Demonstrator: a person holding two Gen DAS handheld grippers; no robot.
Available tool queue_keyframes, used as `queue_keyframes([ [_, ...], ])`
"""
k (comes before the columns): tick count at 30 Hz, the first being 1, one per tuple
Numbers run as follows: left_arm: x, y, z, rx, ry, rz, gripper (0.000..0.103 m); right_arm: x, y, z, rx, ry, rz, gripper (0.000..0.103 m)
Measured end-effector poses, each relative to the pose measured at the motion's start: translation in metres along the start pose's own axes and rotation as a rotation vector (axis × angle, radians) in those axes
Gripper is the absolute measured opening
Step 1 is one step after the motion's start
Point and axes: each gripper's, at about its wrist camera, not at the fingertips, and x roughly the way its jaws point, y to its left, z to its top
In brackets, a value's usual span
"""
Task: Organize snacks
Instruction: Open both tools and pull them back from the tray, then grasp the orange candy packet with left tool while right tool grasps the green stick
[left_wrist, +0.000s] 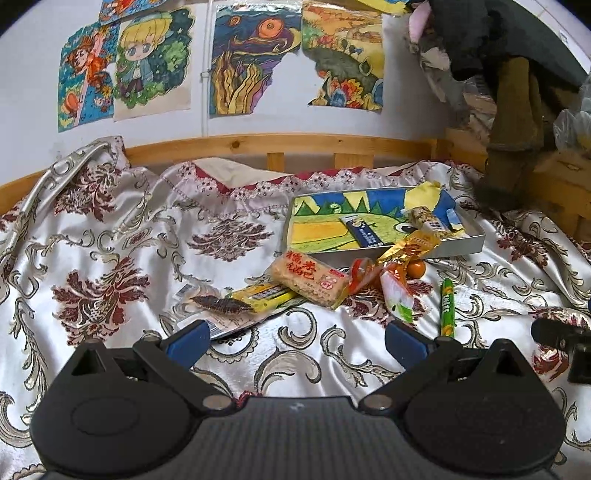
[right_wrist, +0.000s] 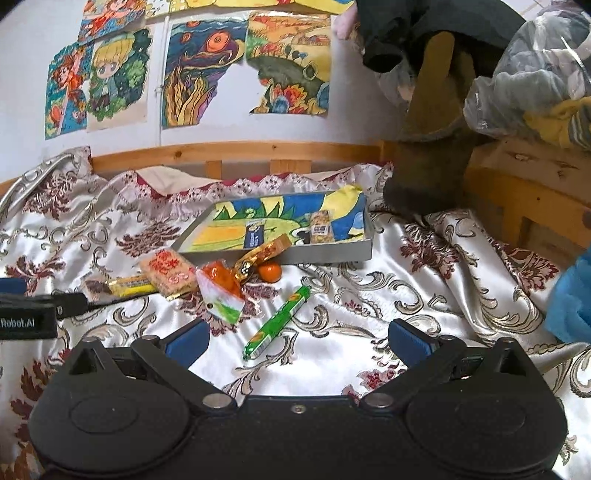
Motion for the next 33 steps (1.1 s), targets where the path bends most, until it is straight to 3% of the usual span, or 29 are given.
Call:
queue_keyframes([
  [21,0.022,0.005,-0.001,0.006,0.103,0.047,0.103,0.026,0.005,-0.011,0.019,0.123,0.031,0.102],
  [33,0.030,0.005,0.001,0.026,0.078,0.040,0.103,0.039,0.005,-0.015,0.033,0.139,0.068,0.102],
])
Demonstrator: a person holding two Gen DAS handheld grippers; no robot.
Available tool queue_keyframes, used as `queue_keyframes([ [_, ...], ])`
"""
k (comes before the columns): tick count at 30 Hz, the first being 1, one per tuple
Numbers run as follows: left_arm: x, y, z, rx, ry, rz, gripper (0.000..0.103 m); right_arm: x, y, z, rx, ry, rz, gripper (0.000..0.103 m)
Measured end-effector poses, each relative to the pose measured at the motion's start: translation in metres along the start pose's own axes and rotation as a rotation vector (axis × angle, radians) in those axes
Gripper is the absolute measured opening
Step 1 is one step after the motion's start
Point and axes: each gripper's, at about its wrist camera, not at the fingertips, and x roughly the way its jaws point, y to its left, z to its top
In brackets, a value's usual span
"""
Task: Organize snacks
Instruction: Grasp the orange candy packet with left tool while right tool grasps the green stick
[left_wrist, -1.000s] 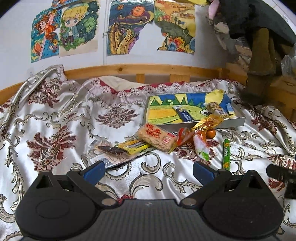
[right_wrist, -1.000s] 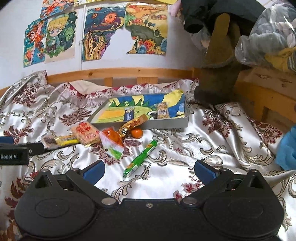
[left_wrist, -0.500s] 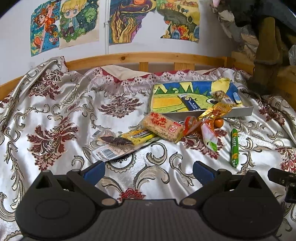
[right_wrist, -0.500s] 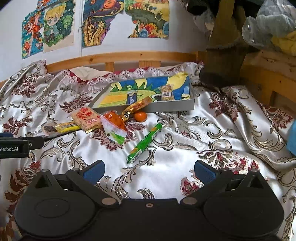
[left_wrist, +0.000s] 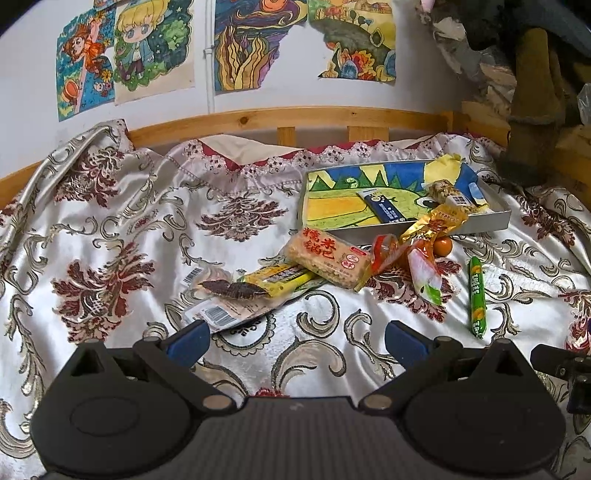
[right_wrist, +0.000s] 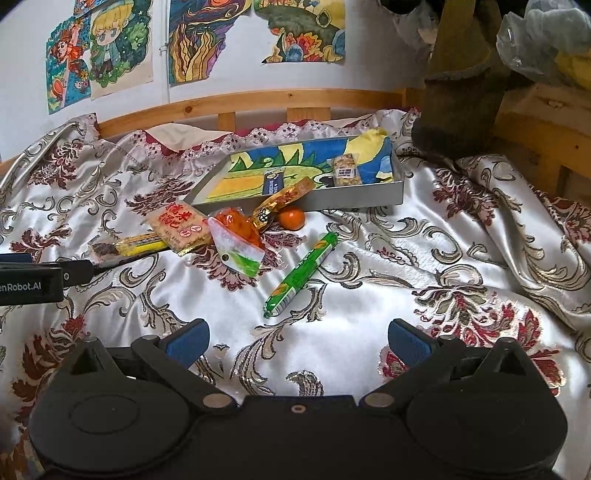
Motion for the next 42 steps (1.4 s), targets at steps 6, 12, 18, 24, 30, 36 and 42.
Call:
queue_keyframes([
  [6,0.011,0.003,0.003,-0.026,0.015,-0.038,0.103,0.007,-0.002,0.000,0.015,0.004,-0.009,0.102],
  [12,0.032,0.004,0.007,-0.079,0.070,-0.114,0.103,0.020,-0.002,0.002,0.003,-0.008,0.001,0.102],
  [18,0.052,0.003,0.027,-0.134,0.058,-0.221,0.103,0.040,0.003,0.010,-0.069,-0.042,0.011,0.094],
  [24,0.076,-0.016,0.041,-0.169,0.027,-0.282,0.103,0.064,0.001,0.016,-0.049,-0.021,0.031,0.087],
  [30,0.107,-0.036,0.052,-0.203,0.102,-0.372,0.103,0.086,-0.001,0.019,-0.037,0.013,0.035,0.077],
  [36,0.138,-0.045,0.060,-0.281,0.205,-0.348,0.100,0.104,0.004,0.018,-0.054,0.015,0.043,0.073],
  [42,0.158,-0.057,0.066,-0.311,0.302,-0.341,0.073,0.127,0.004,0.021,-0.015,0.050,0.021,0.066],
])
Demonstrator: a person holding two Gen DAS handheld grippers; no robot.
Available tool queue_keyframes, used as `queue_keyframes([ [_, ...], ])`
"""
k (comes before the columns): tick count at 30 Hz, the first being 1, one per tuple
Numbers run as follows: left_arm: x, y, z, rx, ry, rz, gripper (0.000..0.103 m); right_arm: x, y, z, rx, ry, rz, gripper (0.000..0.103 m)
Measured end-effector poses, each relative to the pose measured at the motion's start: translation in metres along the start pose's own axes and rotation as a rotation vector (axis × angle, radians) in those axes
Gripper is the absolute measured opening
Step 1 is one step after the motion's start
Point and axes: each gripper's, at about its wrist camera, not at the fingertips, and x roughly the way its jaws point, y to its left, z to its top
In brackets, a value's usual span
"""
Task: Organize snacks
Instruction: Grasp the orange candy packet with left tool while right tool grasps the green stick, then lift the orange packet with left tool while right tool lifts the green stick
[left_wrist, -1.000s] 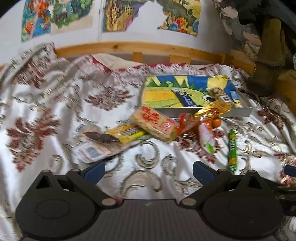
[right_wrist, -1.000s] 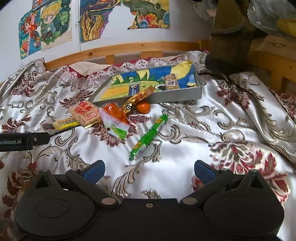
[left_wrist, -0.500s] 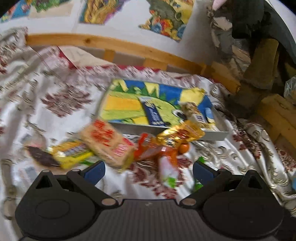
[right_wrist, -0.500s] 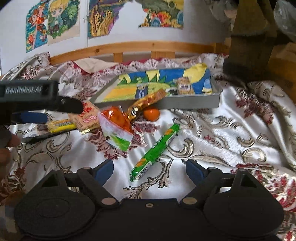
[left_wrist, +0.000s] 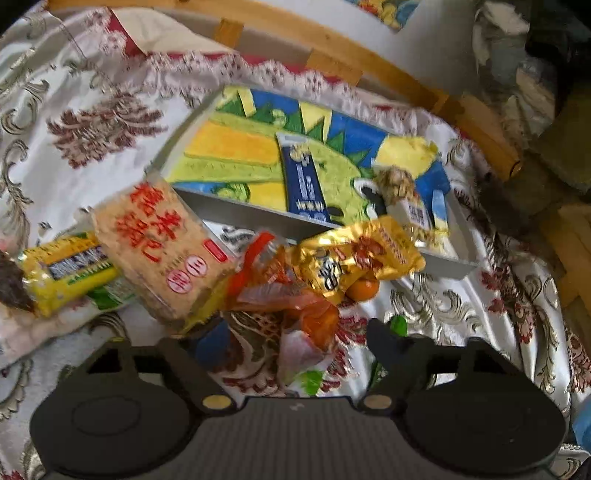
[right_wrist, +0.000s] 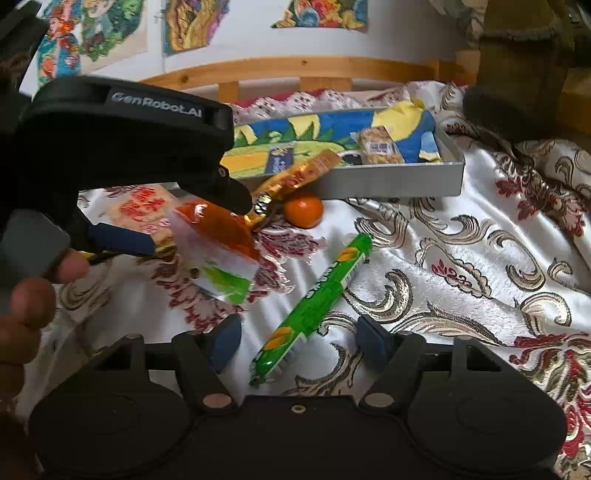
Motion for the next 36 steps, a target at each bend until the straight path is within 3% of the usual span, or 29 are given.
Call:
queue_keyframes([
  [3,0.004,-0.004,-0.001,0.015,0.014,0.049,0.055,0.000,-0.005,0.000,0.032,0.001,-0.011,0.054],
  [6,0.001,0.000,-0.005,-0.017,0.002,0.023,0.043,0.000,-0.005,-0.001,0.044,0.002,-0.012,0.047],
  [10,-0.008,0.005,-0.012,-0.015,-0.013,0.006,0.038,-0.002,-0.001,-0.002,0.043,0.004,-0.002,0.033],
  [12,-0.013,0.009,-0.015,-0.017,-0.018,0.003,0.036,-0.003,0.000,-0.002,0.039,0.004,-0.001,0.032],
  [22,-0.045,0.027,-0.030,-0.007,0.023,-0.035,0.036,-0.027,0.010,-0.008,-0.007,0.035,0.031,0.028],
  [28,-0.062,0.034,-0.047,0.048,0.002,-0.018,0.037,-0.047,0.020,-0.017,-0.068,0.060,0.031,0.028],
  [32,-0.062,0.036,-0.056,0.068,-0.019,-0.032,0.040,-0.046,0.028,-0.021,-0.107,0.053,0.010,0.030],
  [36,-0.059,0.044,-0.062,0.053,-0.035,-0.053,0.051,-0.042,0.025,-0.023,-0.091,0.040,0.012,0.035],
])
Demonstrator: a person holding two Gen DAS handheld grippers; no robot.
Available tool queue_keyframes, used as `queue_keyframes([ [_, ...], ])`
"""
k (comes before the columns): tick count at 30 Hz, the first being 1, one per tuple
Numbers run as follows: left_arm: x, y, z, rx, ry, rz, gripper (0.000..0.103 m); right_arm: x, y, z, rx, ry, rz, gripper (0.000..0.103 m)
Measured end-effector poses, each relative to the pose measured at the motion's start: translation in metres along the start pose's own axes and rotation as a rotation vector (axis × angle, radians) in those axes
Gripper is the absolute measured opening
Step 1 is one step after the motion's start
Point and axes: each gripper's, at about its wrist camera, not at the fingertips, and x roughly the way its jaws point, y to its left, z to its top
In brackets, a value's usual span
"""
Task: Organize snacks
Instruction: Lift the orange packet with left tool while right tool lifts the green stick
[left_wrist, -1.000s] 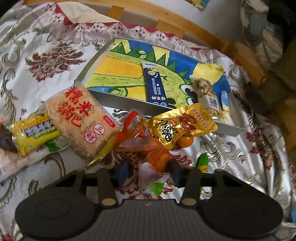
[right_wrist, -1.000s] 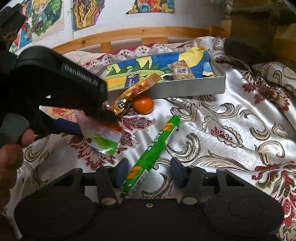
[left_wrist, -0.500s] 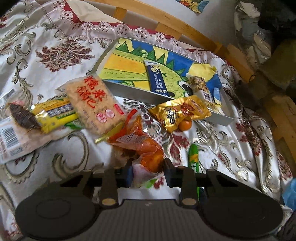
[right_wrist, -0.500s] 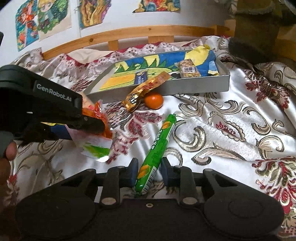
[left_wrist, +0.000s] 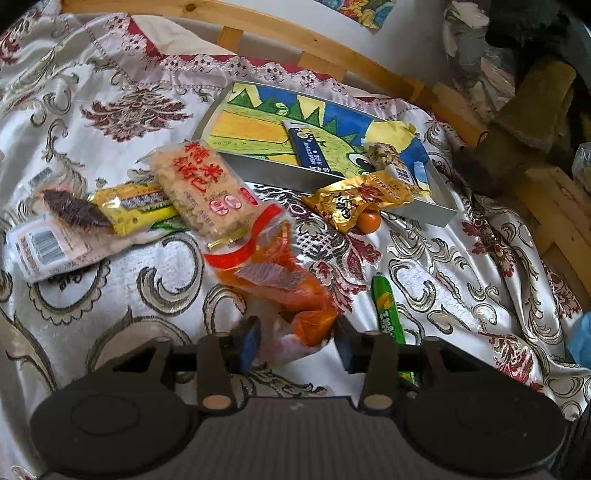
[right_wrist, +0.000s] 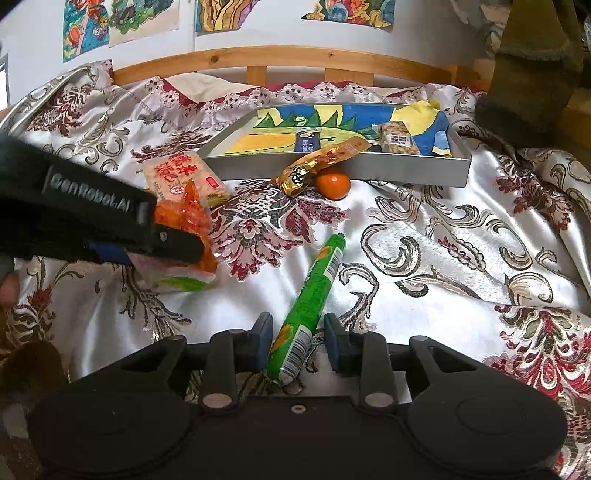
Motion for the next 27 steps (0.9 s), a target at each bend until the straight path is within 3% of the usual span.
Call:
queue_keyframes([
  [8,0.007,0.014,0.003,-0.090,0.006,-0.047,0.061,0.009,0.003,0.000,-0.009,-0.030,-0.008,0.057],
  [14,0.007,0.016,0.005,-0.108,-0.008,-0.083,0.080,0.011,0.004,-0.001,-0.009,-0.036,0.002,0.066],
  [19,0.010,0.008,0.010,-0.082,-0.036,-0.080,0.085,0.013,0.006,-0.001,-0.017,-0.038,0.008,0.075],
  [27,0.019,-0.006,0.015,-0.035,-0.055,-0.109,0.086,0.013,0.008,-0.003,-0.027,-0.046,-0.020,0.078],
])
